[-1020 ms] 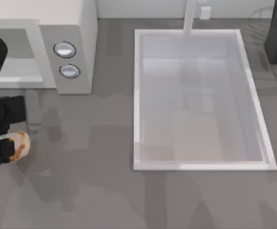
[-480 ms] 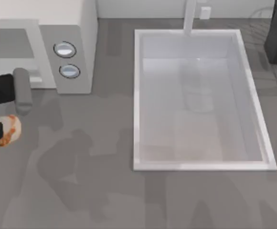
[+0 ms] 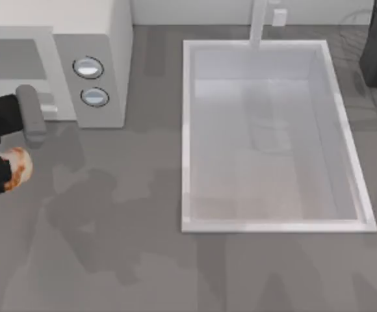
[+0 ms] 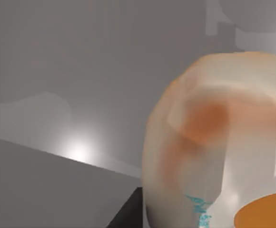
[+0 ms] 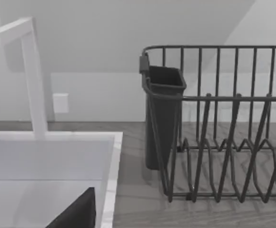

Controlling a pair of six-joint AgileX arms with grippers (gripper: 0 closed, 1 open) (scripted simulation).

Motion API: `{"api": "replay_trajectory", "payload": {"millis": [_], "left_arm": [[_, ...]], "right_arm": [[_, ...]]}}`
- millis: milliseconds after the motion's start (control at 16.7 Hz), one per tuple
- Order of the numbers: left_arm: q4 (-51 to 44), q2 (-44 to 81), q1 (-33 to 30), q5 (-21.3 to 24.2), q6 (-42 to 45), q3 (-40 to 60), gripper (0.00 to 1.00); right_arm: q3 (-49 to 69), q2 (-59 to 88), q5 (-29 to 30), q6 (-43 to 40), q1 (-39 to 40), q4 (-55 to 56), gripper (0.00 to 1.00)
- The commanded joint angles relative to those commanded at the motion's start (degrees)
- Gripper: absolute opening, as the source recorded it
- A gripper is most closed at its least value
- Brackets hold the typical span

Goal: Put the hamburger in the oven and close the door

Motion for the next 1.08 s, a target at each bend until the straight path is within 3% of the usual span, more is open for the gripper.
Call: {"api": "replay_trajectory", "payload": {"millis": [300, 840, 1080], "left_arm": [[21.13, 4.81, 3.65, 2.63, -11.34, -3.17, 0.0], [80.32, 14.17, 11.78, 9.45, -40.77, -14.35, 0.0], [99.26, 17.1, 14.51, 12.59, -52.78, -20.03, 0.0]], "right_arm": [[0.0, 0.0, 0.0, 0.0, 0.0, 0.0, 1.0], [0.0, 0.0, 0.0, 0.0, 0.0, 0.0, 1.0], [0.0, 0.0, 0.0, 0.0, 0.0, 0.0, 1.0]]}}
